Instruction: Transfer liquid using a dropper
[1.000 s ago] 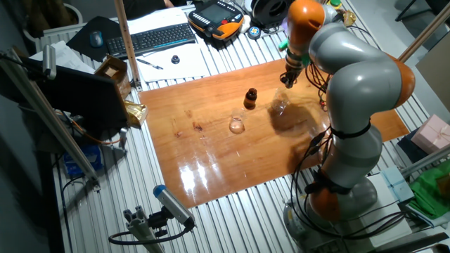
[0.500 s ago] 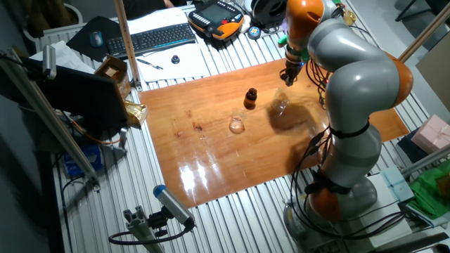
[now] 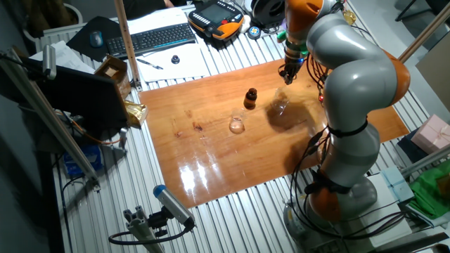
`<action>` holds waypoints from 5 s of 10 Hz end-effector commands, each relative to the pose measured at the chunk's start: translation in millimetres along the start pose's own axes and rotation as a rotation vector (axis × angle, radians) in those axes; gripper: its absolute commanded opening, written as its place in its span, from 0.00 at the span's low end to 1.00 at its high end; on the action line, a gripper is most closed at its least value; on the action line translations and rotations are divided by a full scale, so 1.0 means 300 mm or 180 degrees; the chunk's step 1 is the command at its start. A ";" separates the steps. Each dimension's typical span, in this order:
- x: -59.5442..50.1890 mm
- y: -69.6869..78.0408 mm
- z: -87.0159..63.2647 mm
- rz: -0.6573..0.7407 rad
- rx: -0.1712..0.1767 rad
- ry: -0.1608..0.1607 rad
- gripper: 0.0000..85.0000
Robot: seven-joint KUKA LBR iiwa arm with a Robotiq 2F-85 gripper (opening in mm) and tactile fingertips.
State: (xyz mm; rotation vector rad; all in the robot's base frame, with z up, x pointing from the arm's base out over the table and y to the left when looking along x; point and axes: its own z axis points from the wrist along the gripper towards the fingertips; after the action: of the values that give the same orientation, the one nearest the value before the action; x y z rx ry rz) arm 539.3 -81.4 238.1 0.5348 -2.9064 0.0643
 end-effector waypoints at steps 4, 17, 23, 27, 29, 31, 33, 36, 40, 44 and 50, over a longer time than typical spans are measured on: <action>0.002 -0.008 0.011 -0.0011 0.0082 0.0041 0.02; -0.001 -0.005 0.015 0.0002 0.0090 0.0060 0.01; 0.012 -0.007 0.003 0.0012 0.0068 0.0051 0.01; 0.014 -0.008 0.004 0.0036 0.0065 0.0060 0.02; 0.013 -0.009 0.006 0.0064 0.0088 0.0053 0.11; 0.012 -0.008 0.007 0.0067 0.0102 0.0058 0.16; 0.012 -0.008 0.008 0.0046 0.0095 0.0061 0.10; 0.011 -0.007 0.009 0.0017 0.0091 0.0071 0.01; 0.023 -0.006 -0.005 0.0054 0.0027 0.0051 0.01; 0.011 0.028 -0.036 0.0149 -0.0119 0.0050 0.01; -0.049 0.146 -0.049 0.0408 -0.0380 -0.0019 0.01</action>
State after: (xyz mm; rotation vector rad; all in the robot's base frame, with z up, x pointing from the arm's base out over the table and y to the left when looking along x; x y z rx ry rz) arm 539.6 -33.9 249.3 0.3282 -2.9240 -0.0926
